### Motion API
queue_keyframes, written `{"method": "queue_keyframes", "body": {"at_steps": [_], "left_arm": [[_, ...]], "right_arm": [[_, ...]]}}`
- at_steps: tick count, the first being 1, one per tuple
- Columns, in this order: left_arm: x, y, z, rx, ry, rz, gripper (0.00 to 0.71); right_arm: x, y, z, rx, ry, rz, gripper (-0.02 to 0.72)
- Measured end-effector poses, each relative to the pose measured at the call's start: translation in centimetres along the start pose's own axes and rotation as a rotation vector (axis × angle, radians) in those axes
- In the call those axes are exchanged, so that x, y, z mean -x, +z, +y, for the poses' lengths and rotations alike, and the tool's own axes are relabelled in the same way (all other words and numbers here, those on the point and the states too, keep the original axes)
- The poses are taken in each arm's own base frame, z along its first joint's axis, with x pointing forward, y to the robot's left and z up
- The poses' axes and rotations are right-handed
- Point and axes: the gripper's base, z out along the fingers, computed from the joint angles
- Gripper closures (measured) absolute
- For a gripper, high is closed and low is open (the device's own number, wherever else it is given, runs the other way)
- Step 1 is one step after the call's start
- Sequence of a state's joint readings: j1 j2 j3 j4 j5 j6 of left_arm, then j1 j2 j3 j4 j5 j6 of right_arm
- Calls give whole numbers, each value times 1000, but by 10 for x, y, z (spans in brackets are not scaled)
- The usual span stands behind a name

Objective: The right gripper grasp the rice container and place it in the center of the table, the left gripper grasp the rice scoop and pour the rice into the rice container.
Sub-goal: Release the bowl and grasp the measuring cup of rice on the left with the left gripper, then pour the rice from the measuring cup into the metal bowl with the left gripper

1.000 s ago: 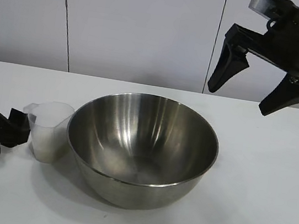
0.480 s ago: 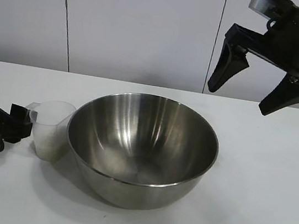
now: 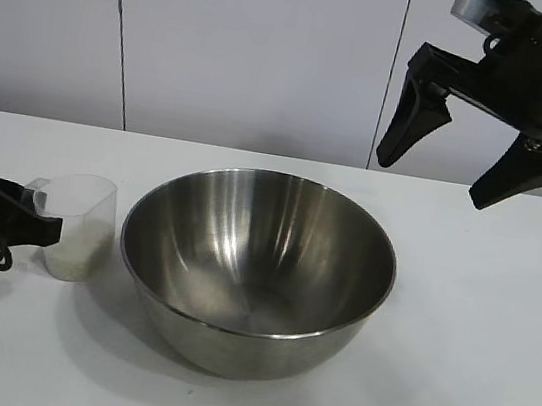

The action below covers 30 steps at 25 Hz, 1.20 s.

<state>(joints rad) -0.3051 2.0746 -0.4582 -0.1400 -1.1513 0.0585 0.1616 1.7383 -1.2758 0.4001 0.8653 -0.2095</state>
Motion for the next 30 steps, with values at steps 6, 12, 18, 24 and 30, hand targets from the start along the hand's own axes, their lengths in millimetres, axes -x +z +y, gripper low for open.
{"method": "queue_keyframes", "body": {"at_steps": [6,12,18,24,30], "left_arm": [[0,0,-1,-10,4,-2,592],[0,0,-3,-28,12,-3,697],[7,-1,-8,-85,41,-26,698],[38,-9,-9,-102,100,-140,698],[83,-25,-8,-102,232,-214,699]], "right_arm": [[0,0,0,0,0,0,10],[0,0,0,-2,-2,0,10],[0,0,0,-2,1,0,10],[0,0,0,-5,0,1,10],[0,0,-1,-15,-9,3,10]]}}
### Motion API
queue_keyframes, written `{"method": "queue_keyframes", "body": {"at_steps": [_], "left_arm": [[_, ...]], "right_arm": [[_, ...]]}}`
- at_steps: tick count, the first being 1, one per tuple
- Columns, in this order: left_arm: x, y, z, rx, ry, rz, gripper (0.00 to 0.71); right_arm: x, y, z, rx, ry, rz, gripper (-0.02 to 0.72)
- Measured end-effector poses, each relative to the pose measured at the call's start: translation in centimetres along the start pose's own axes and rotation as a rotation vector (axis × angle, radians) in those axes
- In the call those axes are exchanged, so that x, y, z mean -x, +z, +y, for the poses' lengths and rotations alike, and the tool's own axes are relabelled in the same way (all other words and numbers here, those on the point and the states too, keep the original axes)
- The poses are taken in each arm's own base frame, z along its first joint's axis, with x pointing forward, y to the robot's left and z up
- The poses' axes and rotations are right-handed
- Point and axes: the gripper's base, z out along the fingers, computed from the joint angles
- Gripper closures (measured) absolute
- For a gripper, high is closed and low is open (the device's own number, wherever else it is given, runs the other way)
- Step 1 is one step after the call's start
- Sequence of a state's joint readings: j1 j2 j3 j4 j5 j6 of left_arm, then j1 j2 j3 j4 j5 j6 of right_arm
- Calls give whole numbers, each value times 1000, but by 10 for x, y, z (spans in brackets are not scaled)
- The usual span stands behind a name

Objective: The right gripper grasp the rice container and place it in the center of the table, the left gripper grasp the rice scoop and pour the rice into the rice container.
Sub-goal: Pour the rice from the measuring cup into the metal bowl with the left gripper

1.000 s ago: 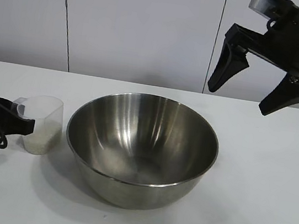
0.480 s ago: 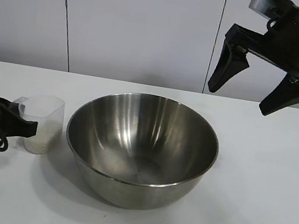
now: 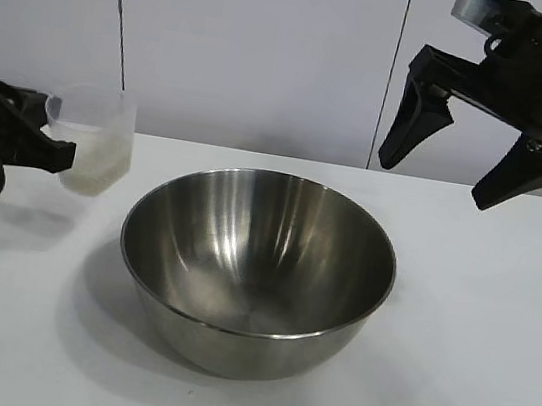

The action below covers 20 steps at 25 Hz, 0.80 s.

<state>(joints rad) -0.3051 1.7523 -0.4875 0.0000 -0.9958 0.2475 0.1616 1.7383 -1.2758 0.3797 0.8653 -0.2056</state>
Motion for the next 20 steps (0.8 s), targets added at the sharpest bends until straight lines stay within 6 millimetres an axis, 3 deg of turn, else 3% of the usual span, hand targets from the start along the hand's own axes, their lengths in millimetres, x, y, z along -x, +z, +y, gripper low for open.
{"method": "queue_keyframes", "body": {"at_steps": [5,10,15,20], "left_arm": [[46,6,2,-62,166,70,699],[86,17,-16,-162,390,105,699],[103,18,-45,-224,594,82,699],[104,13,-77,-277,841,47,699]], "right_arm": [[0,0,0,-4,-4,1,10],[0,0,-1,-7,-5,1,10],[0,0,-1,-12,-7,2,10],[0,0,-2,-19,-13,3,10]]}}
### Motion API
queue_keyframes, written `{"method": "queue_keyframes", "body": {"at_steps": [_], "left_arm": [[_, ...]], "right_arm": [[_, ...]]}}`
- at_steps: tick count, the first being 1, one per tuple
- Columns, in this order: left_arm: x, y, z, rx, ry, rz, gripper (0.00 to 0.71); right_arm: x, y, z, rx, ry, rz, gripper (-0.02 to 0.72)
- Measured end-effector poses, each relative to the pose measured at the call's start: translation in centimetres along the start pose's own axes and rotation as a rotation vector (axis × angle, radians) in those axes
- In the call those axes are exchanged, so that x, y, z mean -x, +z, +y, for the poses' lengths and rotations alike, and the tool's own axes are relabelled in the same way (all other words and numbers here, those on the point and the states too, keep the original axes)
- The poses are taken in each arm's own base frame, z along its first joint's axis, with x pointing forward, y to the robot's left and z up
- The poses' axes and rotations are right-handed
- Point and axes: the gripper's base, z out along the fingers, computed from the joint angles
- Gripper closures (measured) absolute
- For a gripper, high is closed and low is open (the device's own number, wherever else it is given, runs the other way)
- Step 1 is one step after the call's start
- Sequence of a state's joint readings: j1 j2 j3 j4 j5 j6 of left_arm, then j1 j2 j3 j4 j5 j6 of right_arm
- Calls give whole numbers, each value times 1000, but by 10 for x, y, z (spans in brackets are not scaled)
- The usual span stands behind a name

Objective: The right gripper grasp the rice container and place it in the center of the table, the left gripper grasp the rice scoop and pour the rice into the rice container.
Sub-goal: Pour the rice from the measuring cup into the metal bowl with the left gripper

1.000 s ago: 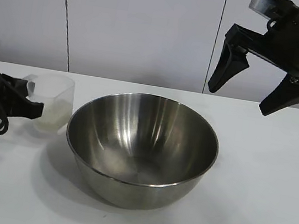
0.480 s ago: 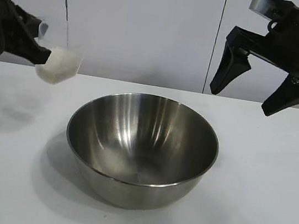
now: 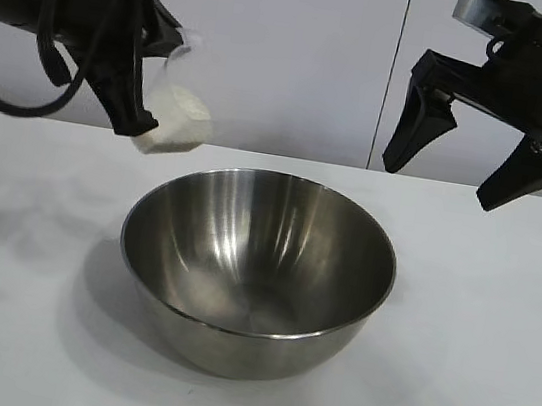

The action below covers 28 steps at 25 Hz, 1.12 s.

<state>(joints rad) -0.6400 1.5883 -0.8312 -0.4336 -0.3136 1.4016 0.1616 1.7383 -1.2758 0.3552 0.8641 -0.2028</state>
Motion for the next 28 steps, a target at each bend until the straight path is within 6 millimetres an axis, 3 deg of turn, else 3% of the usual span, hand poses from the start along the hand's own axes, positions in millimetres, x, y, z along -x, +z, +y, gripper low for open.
{"method": "queue_keyframes", "body": {"at_steps": [5,16,28], "left_arm": [[18,13,-21,-11,246,-24,700],[21,33,-39,66,944,-88,700],[28,38,-43,174,1283,-153,700]], "right_arm": [[0,0,-1,-11,-9,2,10],[-1,0,-2,-26,-22,6,10],[-1,0,-3,-34,-30,8,10]]}}
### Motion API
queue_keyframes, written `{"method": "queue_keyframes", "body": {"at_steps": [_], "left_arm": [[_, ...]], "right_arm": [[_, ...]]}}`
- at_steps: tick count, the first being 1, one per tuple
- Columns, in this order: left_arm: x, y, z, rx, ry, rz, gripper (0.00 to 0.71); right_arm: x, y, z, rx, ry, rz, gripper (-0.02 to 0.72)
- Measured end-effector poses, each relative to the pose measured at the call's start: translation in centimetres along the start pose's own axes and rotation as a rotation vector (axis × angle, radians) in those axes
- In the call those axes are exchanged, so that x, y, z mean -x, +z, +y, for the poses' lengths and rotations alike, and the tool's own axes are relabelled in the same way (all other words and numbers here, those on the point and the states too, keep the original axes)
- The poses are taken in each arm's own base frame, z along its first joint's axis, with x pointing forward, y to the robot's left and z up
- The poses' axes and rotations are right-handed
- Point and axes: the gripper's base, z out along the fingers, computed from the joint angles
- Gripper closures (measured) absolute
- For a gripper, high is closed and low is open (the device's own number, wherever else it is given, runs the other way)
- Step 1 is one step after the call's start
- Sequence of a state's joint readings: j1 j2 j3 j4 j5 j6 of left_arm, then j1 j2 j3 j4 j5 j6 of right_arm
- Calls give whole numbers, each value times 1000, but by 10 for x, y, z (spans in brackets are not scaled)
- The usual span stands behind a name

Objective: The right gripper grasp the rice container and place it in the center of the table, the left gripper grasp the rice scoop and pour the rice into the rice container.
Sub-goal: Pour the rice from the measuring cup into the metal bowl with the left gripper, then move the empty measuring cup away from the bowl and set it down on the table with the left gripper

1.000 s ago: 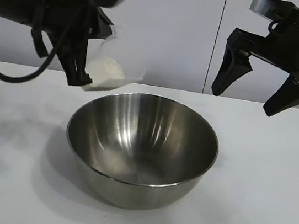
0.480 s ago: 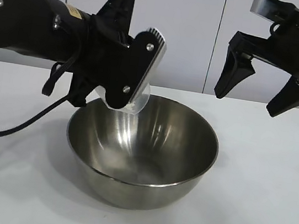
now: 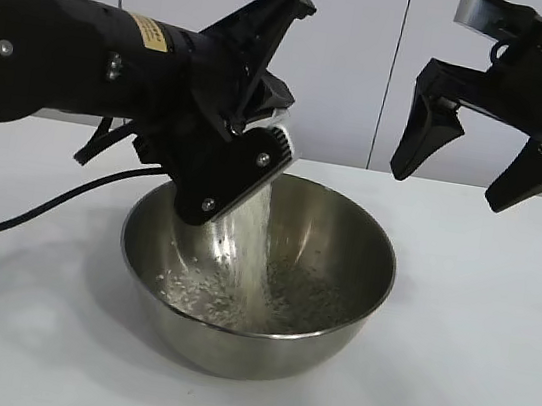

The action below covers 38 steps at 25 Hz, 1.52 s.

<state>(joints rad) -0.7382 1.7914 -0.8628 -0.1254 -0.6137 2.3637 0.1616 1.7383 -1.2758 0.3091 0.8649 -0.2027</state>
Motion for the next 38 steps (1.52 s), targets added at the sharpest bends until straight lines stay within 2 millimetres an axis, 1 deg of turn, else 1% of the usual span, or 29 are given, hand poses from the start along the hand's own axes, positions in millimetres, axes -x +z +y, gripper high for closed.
{"method": "queue_keyframes", "body": {"at_steps": [7,10,16,22,24,27,33,35,38], "left_arm": [[-4,0,5,50,69,50,700],[-4,0,5,57,82,45,700],[1,0,10,108,175,-1,700],[1,0,10,105,162,1,700],[-1,0,8,86,84,17,700],[-2,-2,3,71,-80,40,700],[10,-17,-9,92,-484,85,700],[15,-22,-9,115,-606,95,700],[18,-26,-4,170,-763,134,700]], "right_arm": [[0,0,0,-3,-2,1,10],[0,0,0,-3,-2,1,10],[0,0,0,-3,-1,1,10],[0,0,0,-3,-1,1,10],[0,0,0,-3,-1,1,10],[0,0,0,-3,-1,1,10],[0,0,0,-4,-1,-5,10],[1,0,0,-5,-1,-12,10],[2,0,-1,-7,-1,-24,10]]}}
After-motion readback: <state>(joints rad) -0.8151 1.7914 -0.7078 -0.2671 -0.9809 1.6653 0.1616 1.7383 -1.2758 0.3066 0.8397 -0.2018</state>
